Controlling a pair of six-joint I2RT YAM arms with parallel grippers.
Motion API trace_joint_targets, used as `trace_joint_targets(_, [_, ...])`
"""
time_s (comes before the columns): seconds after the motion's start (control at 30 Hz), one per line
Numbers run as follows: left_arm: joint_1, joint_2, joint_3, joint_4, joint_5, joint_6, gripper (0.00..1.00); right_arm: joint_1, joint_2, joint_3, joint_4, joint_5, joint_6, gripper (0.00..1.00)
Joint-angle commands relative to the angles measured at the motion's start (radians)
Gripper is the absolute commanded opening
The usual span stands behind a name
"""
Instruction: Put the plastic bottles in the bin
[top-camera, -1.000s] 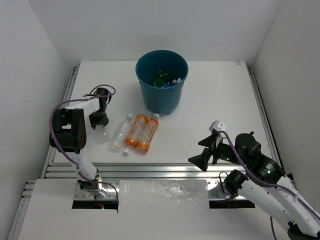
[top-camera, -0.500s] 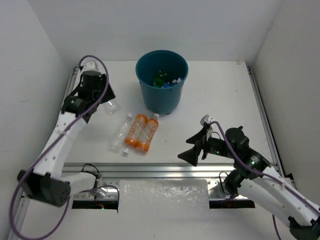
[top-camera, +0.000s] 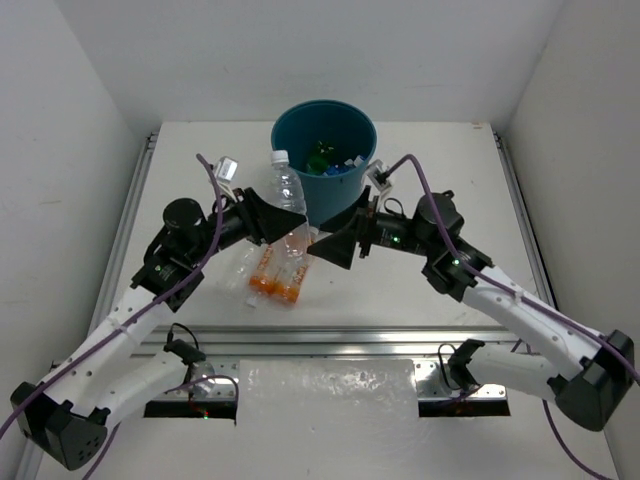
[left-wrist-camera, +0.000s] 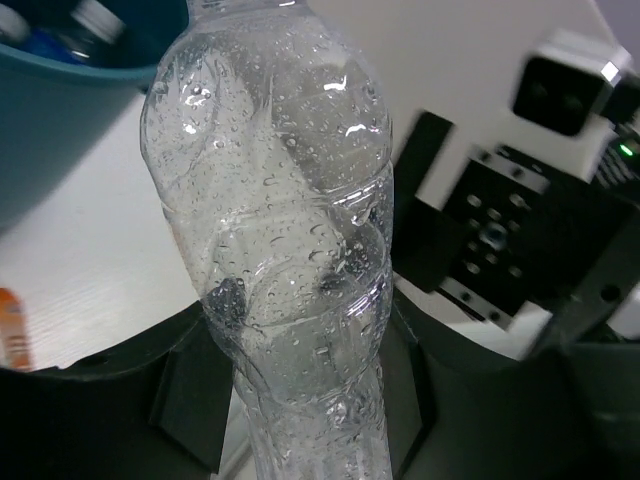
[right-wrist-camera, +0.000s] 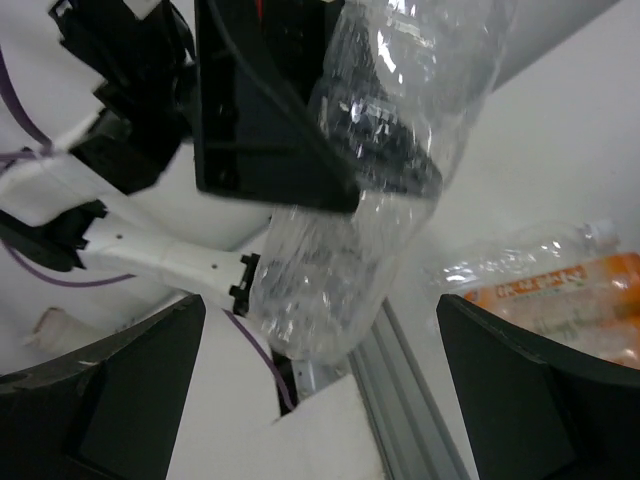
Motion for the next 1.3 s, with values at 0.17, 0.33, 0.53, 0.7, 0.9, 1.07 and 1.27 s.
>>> trace_joint_targets(0.17, [-0.057,-0.016,-0.057,0.309,0.143,-0.079,0.00,0.045,0.172,0.090,0.270,-0.190,0.191,0.99])
trace_joint_targets(0.33, [-0.059,-0.023,-0.064,0.375,0.166,-0.103,0.00,0.112,0.222,0.125,0.194,-0.131,0.111,0.91])
trace_joint_targets(0.53, [-0.060,-0.055,-0.017,0.252,0.053,-0.016,0.71,0.119,0.244,0.122,0.275,-0.171,0.118,0.00])
trace_joint_targets(0.7, [-0.060,-0.020,0.401,-0.410,-0.621,0.139,1.00,0.114,0.210,0.240,-0.056,0.089,-0.161,0.00])
trace_joint_targets(0.9, [-0.060,0.019,0.603,-0.747,-1.136,0.125,1.00,0.036,0.293,0.467,-0.339,0.398,-0.372,0.00])
trace_joint_targets(1.07, [-0.059,0.079,0.522,-0.790,-1.066,0.157,1.00,-0.091,0.464,0.668,-0.436,0.460,-0.473,0.00])
trace_joint_targets(1.27, [-0.059,0.129,0.405,-0.780,-0.964,0.211,1.00,-0.151,0.635,0.854,-0.494,0.492,-0.573,0.04])
